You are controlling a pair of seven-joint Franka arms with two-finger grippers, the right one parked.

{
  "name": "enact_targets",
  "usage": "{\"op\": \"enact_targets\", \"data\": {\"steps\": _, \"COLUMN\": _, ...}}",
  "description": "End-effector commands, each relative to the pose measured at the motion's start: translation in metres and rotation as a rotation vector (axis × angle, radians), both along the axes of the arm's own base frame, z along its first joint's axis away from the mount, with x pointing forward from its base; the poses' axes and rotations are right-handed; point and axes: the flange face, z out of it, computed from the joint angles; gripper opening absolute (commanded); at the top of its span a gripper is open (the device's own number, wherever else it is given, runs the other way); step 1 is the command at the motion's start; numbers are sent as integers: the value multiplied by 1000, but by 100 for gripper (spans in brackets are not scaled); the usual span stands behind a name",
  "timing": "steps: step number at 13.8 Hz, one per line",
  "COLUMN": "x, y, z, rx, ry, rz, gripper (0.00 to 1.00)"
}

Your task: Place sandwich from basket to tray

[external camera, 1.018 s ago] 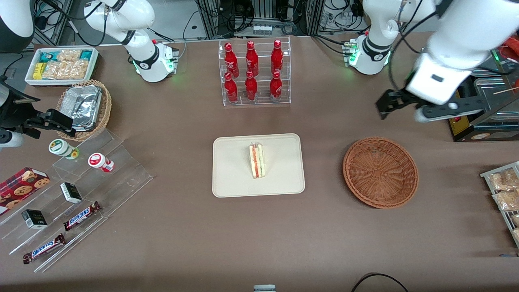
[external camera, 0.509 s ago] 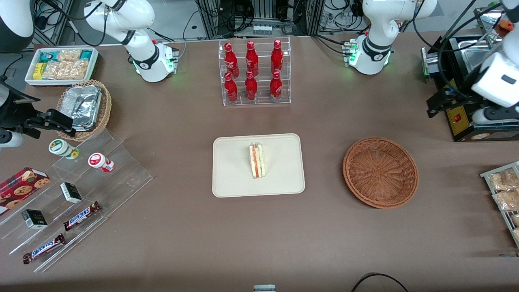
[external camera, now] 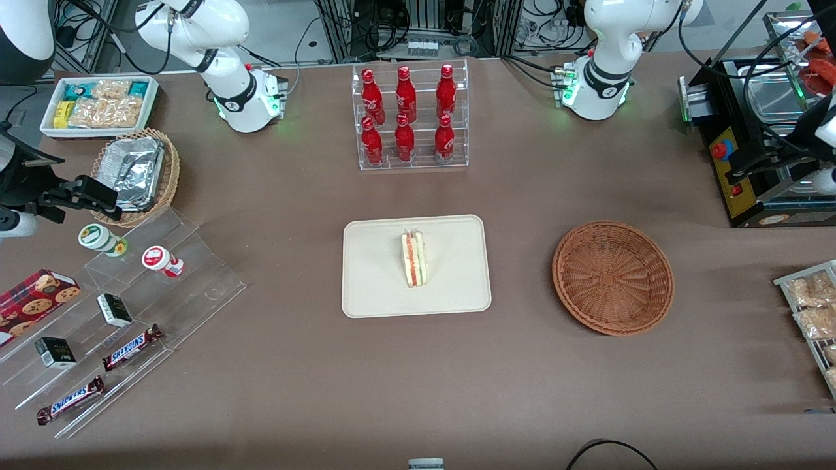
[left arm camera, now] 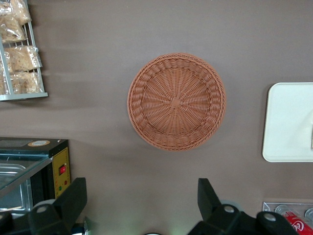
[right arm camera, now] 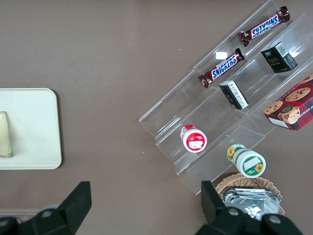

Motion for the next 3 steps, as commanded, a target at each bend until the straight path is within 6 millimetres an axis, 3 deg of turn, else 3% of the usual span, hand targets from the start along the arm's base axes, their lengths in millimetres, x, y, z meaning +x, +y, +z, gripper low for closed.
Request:
{"op": "enact_targets", "data": {"steps": 1, "x": -5, "y": 3, "z": 9, "rx": 4, "ry": 7, "rz": -15, "gripper": 100}}
{"op": "enact_targets", "data": {"steps": 3, "x": -4, "y": 4, "z": 5, "rx": 4, "ry": 15, "rz": -12, "gripper": 100}}
